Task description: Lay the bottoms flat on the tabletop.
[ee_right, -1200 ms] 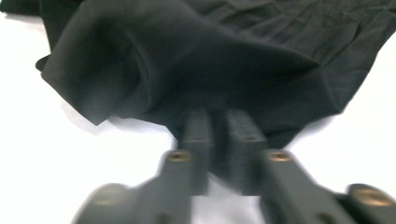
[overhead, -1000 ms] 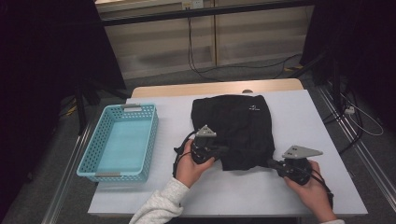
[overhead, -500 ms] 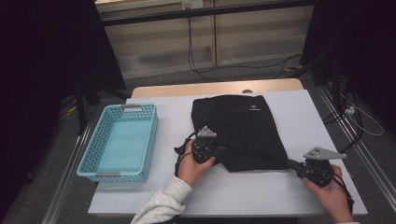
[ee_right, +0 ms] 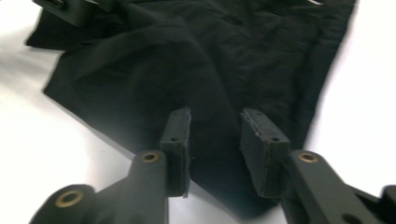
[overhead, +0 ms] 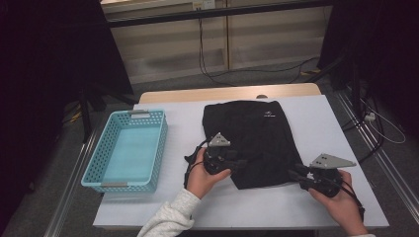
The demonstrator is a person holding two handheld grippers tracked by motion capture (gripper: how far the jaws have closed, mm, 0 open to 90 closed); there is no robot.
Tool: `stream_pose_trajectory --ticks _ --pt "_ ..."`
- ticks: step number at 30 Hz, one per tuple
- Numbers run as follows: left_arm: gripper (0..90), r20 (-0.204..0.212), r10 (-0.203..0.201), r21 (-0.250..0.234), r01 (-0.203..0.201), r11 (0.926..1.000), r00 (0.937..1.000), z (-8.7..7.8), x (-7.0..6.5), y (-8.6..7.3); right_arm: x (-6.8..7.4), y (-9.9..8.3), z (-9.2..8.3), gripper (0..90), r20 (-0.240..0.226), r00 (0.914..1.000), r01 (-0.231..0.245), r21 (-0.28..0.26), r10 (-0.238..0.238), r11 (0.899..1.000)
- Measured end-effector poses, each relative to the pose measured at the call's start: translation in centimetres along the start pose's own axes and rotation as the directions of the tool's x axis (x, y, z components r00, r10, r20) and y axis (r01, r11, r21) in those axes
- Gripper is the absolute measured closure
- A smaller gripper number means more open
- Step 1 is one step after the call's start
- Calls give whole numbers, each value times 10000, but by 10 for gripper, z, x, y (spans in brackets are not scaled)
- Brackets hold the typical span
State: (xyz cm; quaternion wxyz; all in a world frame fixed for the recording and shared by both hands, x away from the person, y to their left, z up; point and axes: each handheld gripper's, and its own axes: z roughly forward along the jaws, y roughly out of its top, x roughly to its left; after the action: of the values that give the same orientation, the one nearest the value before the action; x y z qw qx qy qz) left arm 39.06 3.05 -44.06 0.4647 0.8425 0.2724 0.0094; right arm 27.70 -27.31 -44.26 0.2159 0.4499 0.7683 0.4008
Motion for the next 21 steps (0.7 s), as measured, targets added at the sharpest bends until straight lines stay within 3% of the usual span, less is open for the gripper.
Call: stream_pose_trajectory --ticks 8,13,15,16,19,21 --pt "388 -121 91 -42 -91 9999 9999 -6 -1 -1 25 5 17 519 -963 9936 621 250 -594 9978" --pt "411 13 209 132 -209 9997 9998 -4 -6 -2 33 1 29 523 -891 9918 989 756 -920 9922" --pt "419 9 242 173 -242 9996 9997 -3 -7 -3 32 -4 35 556 -939 9917 968 987 -876 9904" --pt "421 -16 280 213 -280 9994 9996 -3 -8 -3 32 -5 36 596 -878 9913 1056 826 -983 9910" --pt "429 24 244 188 -244 9995 9997 -2 -8 -3 30 -4 35 818 -674 9922 1105 879 -1048 9900" --pt "443 121 215 234 -218 9995 9997 0 -10 -5 27 -4 33 876 -909 9915 1007 803 -933 9917"
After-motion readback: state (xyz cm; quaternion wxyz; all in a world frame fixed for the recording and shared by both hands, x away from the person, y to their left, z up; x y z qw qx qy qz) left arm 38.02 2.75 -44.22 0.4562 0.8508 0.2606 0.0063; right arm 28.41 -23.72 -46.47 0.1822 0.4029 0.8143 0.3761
